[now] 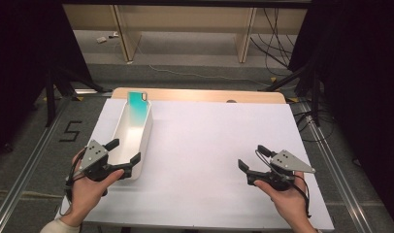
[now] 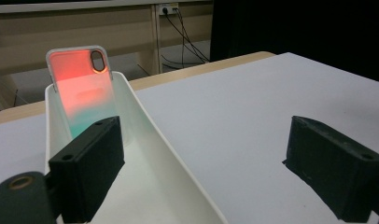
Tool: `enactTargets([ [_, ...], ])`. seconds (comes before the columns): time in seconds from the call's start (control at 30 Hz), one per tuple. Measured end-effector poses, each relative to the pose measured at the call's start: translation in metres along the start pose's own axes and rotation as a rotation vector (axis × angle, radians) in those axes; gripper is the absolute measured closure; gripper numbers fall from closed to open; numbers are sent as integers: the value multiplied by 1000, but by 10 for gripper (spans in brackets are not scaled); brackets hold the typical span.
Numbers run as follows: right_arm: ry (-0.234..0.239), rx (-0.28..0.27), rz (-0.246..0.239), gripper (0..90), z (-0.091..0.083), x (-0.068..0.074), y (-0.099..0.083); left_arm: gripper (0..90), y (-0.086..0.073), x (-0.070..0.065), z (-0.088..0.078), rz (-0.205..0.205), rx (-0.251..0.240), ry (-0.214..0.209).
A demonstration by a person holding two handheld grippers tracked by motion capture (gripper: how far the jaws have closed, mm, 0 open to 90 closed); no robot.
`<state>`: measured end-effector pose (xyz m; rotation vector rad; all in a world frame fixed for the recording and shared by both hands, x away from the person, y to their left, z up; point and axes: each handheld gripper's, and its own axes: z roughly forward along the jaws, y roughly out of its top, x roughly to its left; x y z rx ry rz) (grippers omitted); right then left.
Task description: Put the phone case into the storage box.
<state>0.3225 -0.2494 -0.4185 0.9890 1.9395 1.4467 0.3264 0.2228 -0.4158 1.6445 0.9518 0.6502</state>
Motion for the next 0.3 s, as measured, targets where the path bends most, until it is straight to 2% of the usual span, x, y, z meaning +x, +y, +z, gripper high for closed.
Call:
enactTargets([
  [0.07,6,-7,13,161,1,0,0,108,-2,-1,0,-1,-5,0],
  [0.3,3,-11,3,160,1,-1,-1,108,-7,-1,-1,-6,-12,5],
])
